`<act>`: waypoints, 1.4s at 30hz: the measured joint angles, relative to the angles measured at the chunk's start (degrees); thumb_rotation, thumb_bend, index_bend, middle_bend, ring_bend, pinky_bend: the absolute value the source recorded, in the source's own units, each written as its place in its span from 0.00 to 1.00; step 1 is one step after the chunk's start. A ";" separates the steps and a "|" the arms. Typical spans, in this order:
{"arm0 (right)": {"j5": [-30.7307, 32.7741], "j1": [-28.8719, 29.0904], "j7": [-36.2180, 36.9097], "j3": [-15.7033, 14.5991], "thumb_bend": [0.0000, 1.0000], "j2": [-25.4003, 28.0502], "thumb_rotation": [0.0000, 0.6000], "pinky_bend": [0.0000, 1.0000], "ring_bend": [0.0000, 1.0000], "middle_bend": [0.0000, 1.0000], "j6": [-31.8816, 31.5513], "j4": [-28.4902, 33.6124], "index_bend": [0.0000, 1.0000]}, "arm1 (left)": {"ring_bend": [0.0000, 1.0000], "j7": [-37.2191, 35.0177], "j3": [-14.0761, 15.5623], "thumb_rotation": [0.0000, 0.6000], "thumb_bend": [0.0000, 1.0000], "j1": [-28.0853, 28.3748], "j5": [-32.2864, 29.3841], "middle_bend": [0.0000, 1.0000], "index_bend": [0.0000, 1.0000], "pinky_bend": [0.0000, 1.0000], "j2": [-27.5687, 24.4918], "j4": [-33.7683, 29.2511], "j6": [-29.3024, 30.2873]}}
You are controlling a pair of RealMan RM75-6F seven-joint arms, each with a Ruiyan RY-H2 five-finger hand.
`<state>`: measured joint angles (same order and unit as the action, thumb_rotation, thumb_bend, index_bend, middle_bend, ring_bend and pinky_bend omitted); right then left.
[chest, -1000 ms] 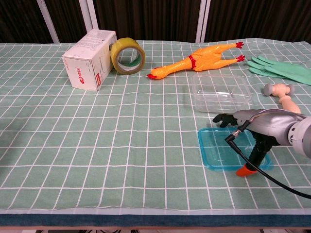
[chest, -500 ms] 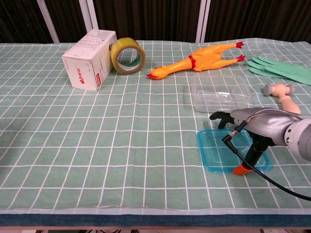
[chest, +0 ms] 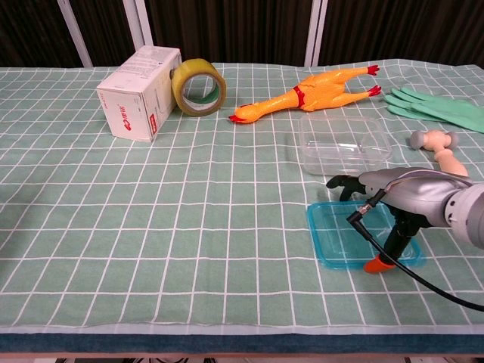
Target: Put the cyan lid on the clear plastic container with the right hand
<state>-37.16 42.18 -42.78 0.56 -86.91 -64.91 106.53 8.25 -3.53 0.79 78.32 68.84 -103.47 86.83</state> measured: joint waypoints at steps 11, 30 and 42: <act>-0.88 0.31 -0.90 -0.47 0.24 -1.20 1.00 0.00 0.15 0.50 -0.70 -0.95 0.00 | 0.00 -0.15 0.03 1.00 0.74 0.03 -0.14 0.00 0.12 0.00 -0.14 -0.13 -0.20; -11.61 -3.43 10.30 0.39 0.28 -0.49 1.00 0.00 0.19 0.54 0.58 -2.42 0.00 | 0.00 -0.13 0.01 1.00 0.74 0.04 -0.21 0.00 0.12 0.00 -0.20 -0.28 -0.17; -15.06 -5.25 11.85 0.53 0.28 0.44 1.00 0.00 0.19 0.54 -0.79 -2.26 0.00 | 0.00 -0.11 0.01 1.00 0.74 0.03 -0.19 0.00 0.12 0.00 -0.15 -0.26 -0.10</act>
<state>-52.21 36.94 -30.93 1.09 -86.47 -65.70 104.27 8.14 -3.53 0.82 78.13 68.68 -103.73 86.73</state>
